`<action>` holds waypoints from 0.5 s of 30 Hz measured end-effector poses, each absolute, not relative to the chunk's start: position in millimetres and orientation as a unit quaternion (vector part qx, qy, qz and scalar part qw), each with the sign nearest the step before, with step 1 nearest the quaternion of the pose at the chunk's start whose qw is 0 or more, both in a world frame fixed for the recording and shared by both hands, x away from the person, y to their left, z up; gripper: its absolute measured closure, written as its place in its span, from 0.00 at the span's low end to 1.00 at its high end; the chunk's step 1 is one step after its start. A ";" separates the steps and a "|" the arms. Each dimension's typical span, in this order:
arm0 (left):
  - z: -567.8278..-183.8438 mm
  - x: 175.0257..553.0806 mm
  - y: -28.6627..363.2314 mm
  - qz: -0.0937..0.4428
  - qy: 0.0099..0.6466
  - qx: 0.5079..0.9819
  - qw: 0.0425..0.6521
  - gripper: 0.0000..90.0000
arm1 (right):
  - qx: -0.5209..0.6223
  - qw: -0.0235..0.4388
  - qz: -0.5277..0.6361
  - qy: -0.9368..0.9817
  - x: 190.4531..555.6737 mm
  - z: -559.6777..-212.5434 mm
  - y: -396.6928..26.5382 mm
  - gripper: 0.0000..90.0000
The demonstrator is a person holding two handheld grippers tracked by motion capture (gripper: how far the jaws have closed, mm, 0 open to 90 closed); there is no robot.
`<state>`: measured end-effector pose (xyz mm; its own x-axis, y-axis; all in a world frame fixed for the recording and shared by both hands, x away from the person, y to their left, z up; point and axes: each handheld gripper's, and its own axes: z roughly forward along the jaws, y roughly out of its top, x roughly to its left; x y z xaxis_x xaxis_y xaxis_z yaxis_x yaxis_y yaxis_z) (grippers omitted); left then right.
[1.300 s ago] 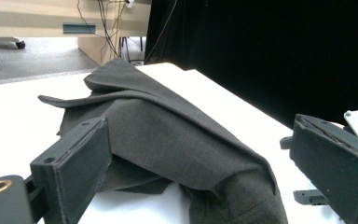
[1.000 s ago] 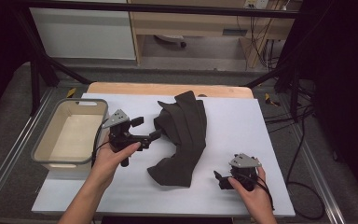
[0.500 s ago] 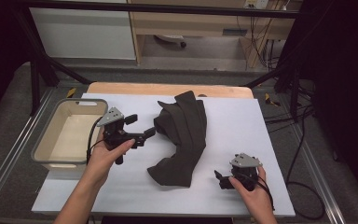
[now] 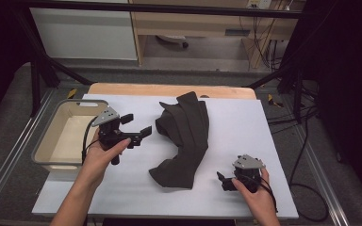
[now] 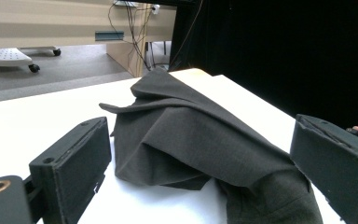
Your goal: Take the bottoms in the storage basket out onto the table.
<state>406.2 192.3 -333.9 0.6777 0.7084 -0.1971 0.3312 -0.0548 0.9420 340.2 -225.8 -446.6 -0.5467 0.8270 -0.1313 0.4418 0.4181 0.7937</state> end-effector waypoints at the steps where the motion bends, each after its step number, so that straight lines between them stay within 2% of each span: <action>1: -333.6 406.3 193.5 0.162 0.368 0.707 0.581 0.05 | 0.396 0.263 0.366 0.800 340.2 -446.6 -225.9 0.02; 15: -329.2 406.7 210.0 0.173 0.380 0.700 0.580 0.06 | 0.397 0.263 0.366 0.799 340.3 -446.5 -226.0 0.02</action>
<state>406.7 210.0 -329.2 0.6515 0.7322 -0.1983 0.3311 -0.0392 0.9428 340.3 -226.0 -446.5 -0.5455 0.8279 -0.1306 0.4428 0.4170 0.7938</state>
